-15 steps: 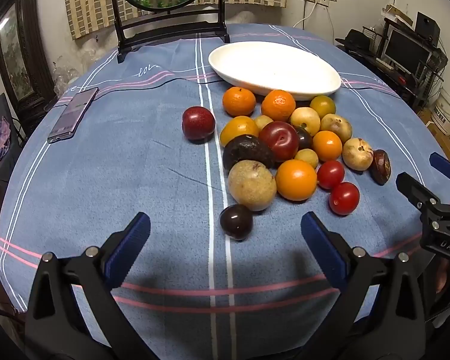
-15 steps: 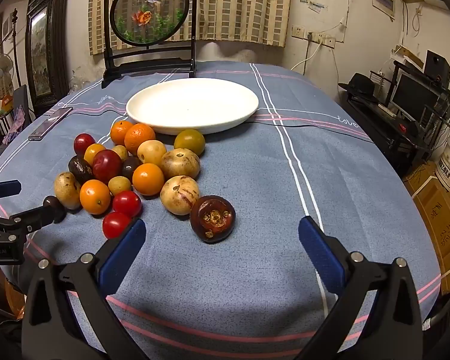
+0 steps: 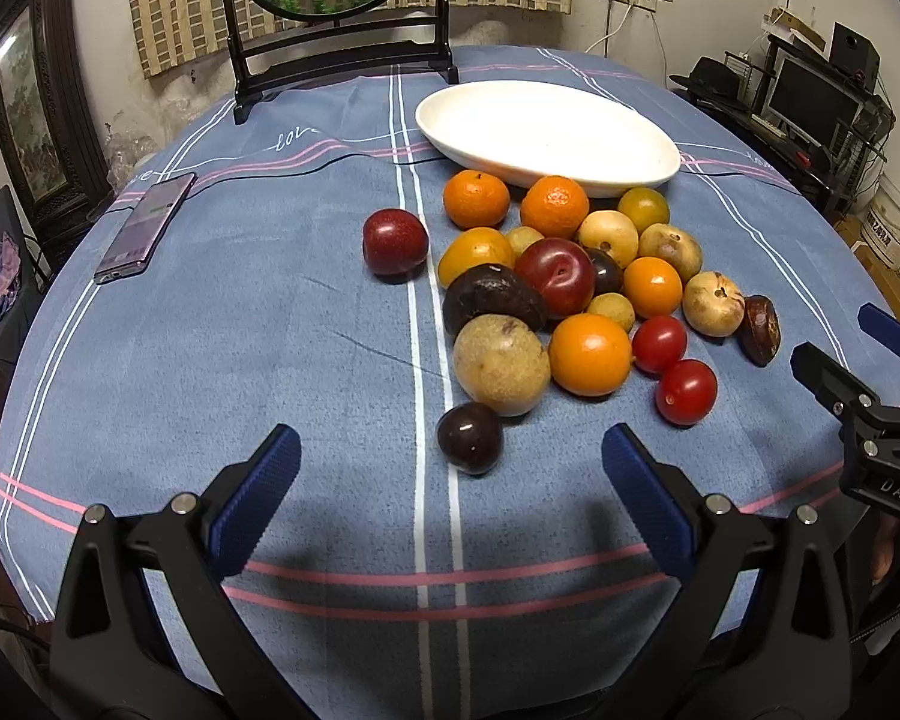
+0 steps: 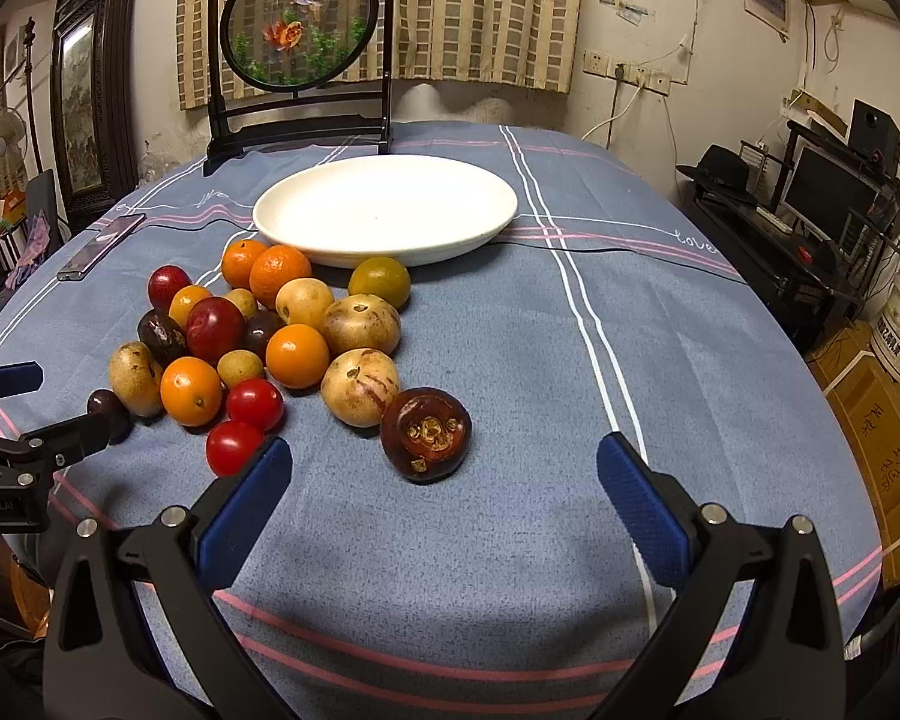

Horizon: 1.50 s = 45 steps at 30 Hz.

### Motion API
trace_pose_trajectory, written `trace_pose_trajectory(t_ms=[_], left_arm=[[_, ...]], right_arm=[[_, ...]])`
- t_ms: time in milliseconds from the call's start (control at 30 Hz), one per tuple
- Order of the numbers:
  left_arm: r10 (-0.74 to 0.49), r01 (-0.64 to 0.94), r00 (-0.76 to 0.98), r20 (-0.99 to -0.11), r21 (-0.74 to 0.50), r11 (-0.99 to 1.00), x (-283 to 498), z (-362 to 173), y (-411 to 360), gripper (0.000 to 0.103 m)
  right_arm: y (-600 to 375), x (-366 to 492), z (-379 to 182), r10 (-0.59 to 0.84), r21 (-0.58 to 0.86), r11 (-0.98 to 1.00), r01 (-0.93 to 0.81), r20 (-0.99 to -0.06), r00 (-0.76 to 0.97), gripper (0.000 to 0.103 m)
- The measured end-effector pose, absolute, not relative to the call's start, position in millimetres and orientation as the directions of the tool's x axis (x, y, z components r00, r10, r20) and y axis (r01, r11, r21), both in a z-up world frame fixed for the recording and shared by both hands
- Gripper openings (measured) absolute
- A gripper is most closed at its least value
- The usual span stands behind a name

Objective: Organize fruits

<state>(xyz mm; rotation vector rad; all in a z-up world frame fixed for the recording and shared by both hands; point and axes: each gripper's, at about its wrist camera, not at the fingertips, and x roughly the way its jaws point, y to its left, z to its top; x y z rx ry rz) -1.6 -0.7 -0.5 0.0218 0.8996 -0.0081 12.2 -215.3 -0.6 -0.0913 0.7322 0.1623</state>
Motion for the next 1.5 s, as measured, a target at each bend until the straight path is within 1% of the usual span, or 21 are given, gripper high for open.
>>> trace_pose_trajectory(t_ms=[500,1067,1333,1467,1500], left_arm=[[-0.006,0.013,0.628,-0.778,0.003,1.000,-2,-3,1,0.101],[0.005,0.014,0.623,-0.782,0.018,1.000,-3,-2,2,0.101],[-0.013,0.033,0.616,-0.788,0.010,0.999,-6,-6,2,0.101],[-0.018,0.073,0.617,-0.787,0.034,0.997,-10,-12,-3,0.096],[-0.027,0.075,0.607,-0.794,0.023,0.997,-9,-13,-3,0.093]], right_arm=[[-215,12,-2,0.115,-0.026,0.984,-0.179,-0.672,0.731,0.102],[-216,12,-4,0.115,-0.025,0.984,-0.179,-0.674,0.730,0.102],[-218,10,-10,0.112,-0.022,0.985,-0.171,-0.675,0.729,0.102],[-219,8,-12,0.123,-0.012,0.984,-0.178,-0.677,0.726,0.102],[-218,10,-11,0.124,-0.012,0.984,-0.179,-0.680,0.723,0.102]])
